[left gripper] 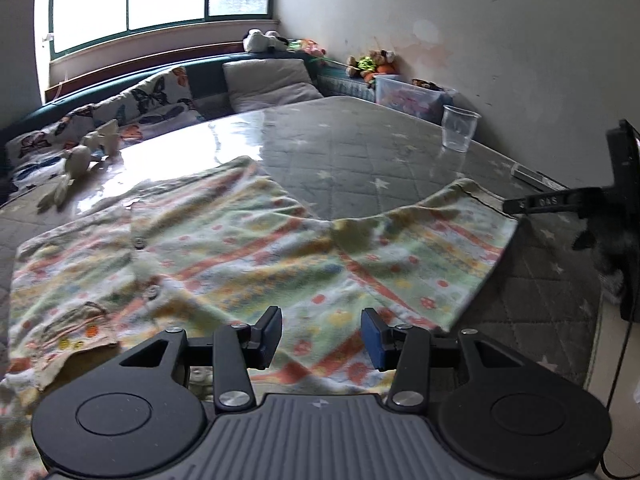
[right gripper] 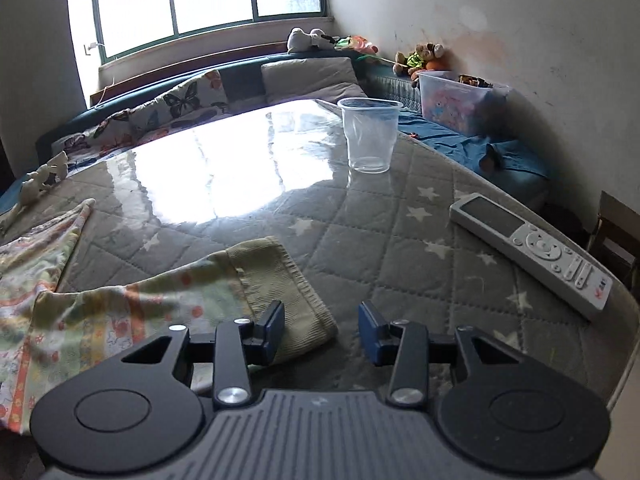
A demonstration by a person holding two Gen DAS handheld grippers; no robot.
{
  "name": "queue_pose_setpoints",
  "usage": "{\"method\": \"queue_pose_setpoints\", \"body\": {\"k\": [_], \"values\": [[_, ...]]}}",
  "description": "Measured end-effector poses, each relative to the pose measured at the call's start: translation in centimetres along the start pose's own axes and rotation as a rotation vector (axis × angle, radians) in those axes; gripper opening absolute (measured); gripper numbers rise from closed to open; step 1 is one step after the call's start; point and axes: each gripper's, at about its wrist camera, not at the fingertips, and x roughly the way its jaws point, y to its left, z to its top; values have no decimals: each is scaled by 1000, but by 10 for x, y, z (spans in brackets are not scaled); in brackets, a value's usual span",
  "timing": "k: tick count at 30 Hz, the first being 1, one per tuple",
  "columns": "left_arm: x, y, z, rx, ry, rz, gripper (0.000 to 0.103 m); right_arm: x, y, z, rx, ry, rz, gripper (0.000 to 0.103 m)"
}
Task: Fold clothes
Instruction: 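Grasp the green sleeve cuff with the right gripper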
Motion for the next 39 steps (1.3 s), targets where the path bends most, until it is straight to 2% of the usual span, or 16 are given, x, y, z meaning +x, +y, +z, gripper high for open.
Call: {"method": "queue_pose_setpoints", "body": {"k": [5,6,7,8,14,17,23,28,31,39], "values": [[0,3,-5,-3,12,16,49,-1,5,-4,-1,-8,2,24],[1,2,-6,0,17,15,49,-3,8,-3,-9,-10,-1,20],[2,1,-7,2,22,13,49,-3,10,-2,-13,-10,-1,12],[2,0,-8,4,27,12,49,-2,10,0,-12,-10,3,9],[4,-6,-9,19,27,9,49,-7,15,9,-9,-51,17,7],[8,-12,-6,48,27,8,49,-4,19,14,-35,-43,9,7],[13,-18,-7,68,44,-10,49,-25,20,35,-1,-102,58,7],[-7,-2,-15,25,32,4,49,-37,32,54,-58,-154,45,6],[-24,5,-24,29,17,21,49,-31,35,55,-64,-151,27,6],[-60,28,-41,-56,-1,82,48,-4,32,34,-62,-80,-19,6]]}}
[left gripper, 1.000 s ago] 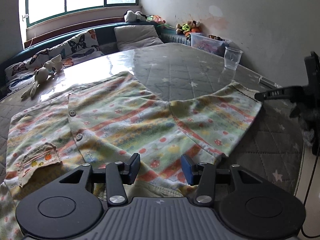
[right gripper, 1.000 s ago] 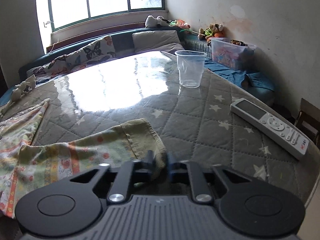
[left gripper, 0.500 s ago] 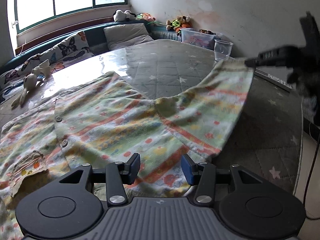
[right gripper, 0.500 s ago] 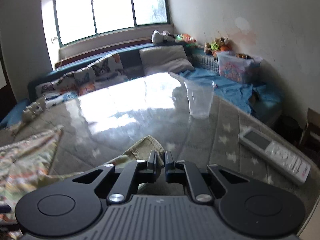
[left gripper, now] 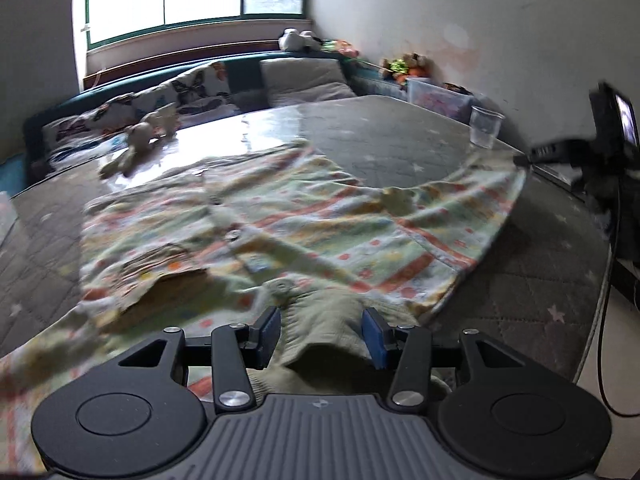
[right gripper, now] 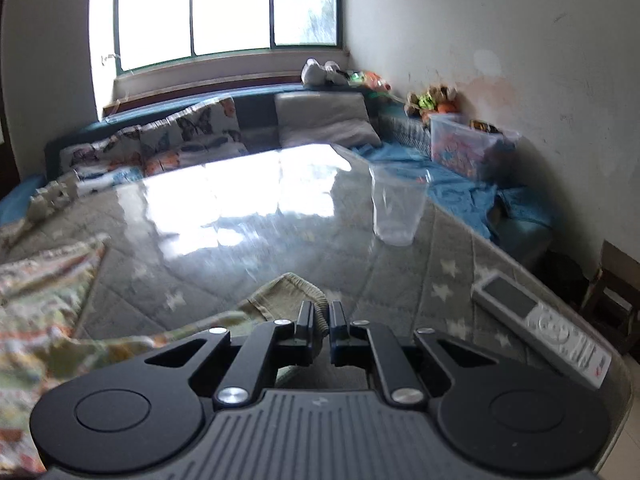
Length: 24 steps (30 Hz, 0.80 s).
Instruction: Fold clothes
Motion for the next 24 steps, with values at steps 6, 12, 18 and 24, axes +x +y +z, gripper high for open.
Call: {"method": "queue_pose_setpoints", "body": {"k": [6,12,18,24], "values": [[8,1,2,-3,30,-21,32,18,-2,-19,29,51,-19,7],[2,-7,3,9,45,-6,7,20,-5,-23,40,55,-18,7],[-3,-14,3,33,89,6,8,21,-7,-24,41,49,-17,7],[-6,-1,10,3,103,-25,19,13,-12,-17,75,35,9,7]]}}
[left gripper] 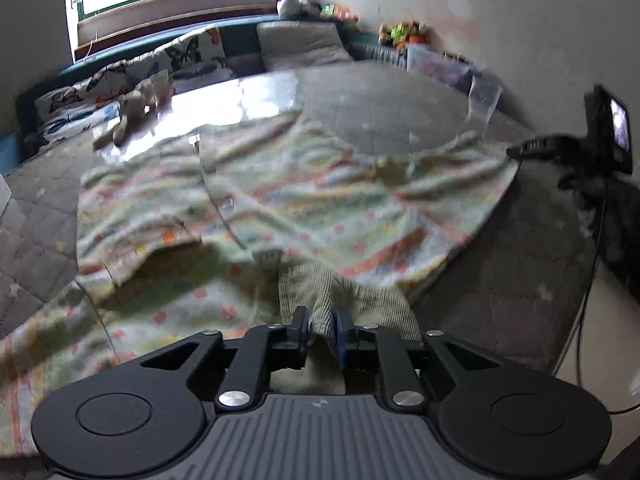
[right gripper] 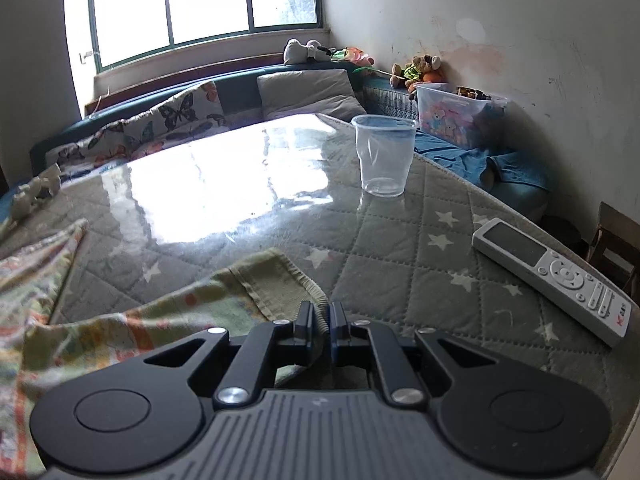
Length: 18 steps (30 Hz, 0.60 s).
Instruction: Fold clothes
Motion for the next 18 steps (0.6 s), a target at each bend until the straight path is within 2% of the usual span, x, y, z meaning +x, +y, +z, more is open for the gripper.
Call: {"method": "queue_pose_setpoints", "body": {"k": [4,7,12,15,18], "values": [[-12,6,15,-6,-81,15,22,-17,6,15,-5,-40,45,7],[-2,14,22,-47,-102,7,22,-34,18,28,-23,-74,96,7],[27,17,16,-79,-45,-6,22,-65,55,48,-80,-116,247,7],[25,20,8,-95,-43,-7,22,-84,85,56,-125,-145,346,7],[16,26,4,-112,-62,6,27,-102,122,61,-175,-157,454,7]]}}
